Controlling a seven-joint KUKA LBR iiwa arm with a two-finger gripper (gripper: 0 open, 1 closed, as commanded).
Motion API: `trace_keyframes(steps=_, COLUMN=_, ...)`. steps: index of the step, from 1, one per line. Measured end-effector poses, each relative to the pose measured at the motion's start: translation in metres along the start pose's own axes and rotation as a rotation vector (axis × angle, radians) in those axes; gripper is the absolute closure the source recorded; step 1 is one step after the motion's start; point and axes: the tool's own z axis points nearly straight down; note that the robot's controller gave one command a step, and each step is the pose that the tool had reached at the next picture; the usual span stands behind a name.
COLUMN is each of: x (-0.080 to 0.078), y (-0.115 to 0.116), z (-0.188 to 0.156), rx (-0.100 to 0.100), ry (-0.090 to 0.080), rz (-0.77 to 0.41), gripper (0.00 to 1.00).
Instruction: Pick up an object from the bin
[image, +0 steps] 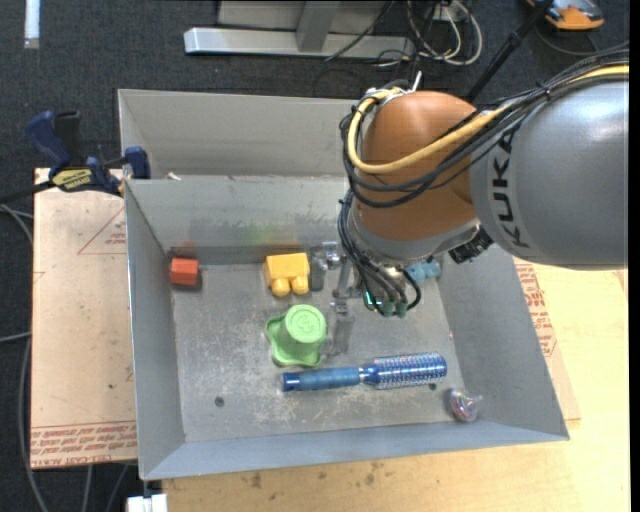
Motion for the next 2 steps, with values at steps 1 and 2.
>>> trace_keyframes(steps=1, x=0.028, y=-0.059, z=0.075, rx=0.003, ry=0.003, rz=-0.049, gripper=0.00)
trace_keyframes(steps=2, x=0.055, y=-0.054, z=0.095, rx=0.000, ry=-0.002, rz=-0.056, gripper=0.00)
